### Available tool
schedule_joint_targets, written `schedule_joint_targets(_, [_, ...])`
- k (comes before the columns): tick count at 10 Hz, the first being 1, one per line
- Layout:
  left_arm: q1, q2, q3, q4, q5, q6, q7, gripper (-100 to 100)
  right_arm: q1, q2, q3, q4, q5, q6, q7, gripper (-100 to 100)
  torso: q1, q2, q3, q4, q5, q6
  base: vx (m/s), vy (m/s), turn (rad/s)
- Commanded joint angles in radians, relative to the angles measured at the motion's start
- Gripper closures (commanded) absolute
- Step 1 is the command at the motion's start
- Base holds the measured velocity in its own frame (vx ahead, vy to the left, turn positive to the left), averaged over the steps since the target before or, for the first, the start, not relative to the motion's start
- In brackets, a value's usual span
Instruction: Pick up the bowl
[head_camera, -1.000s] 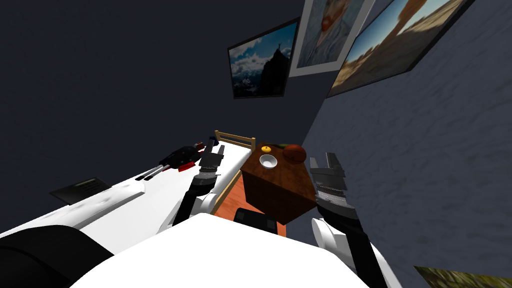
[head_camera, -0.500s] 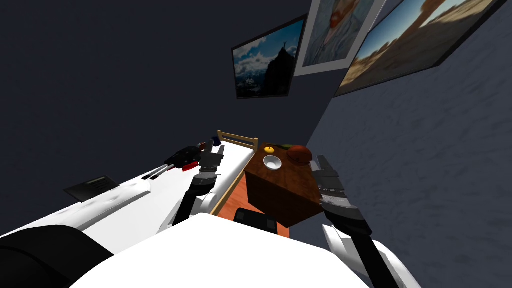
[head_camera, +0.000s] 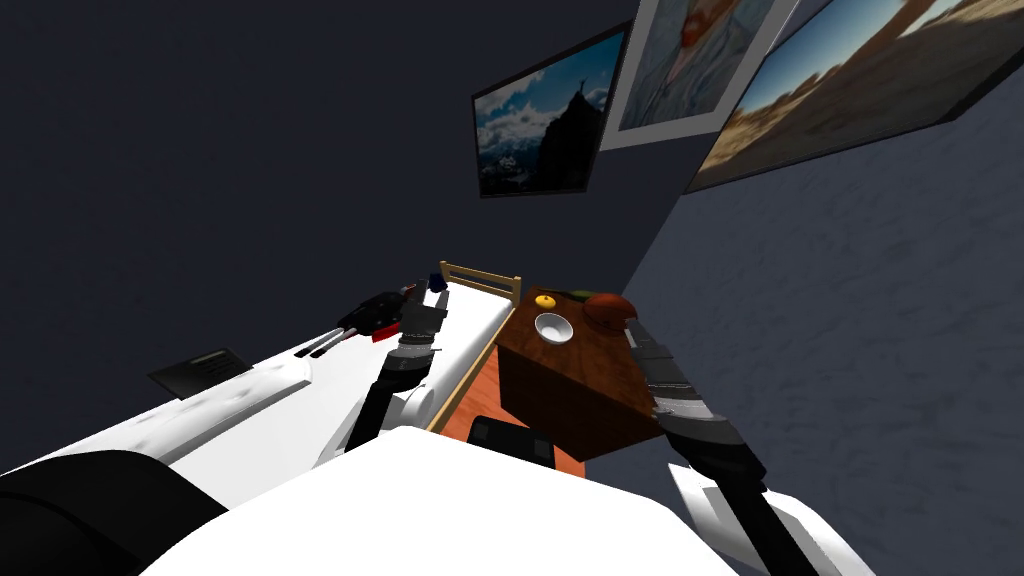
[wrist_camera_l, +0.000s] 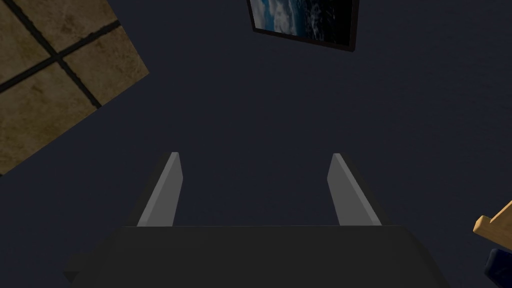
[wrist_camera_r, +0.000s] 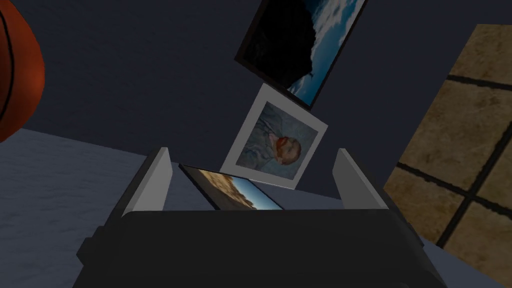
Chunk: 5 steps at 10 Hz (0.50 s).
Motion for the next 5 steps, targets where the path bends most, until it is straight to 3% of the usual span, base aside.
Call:
schedule_joint_targets(1, [0.0,0.0,0.0,0.0,0.0,0.0,0.0,0,0.003,-0.03,-0.011,0.006,0.016,0.007,0.0,-100,0.0,0.0,0.0,0.0,0.0,0.0,0.009,0.046,0.026])
schedule_joint_targets(5, [0.0,0.0,0.0,0.0,0.0,0.0,0.0,0,0.037,-0.166,-0.068,0.057,0.127,0.03,0.003,-100,0.001,0.0,0.0,0.0,0.0,0.0,0.011,0.072,0.066])
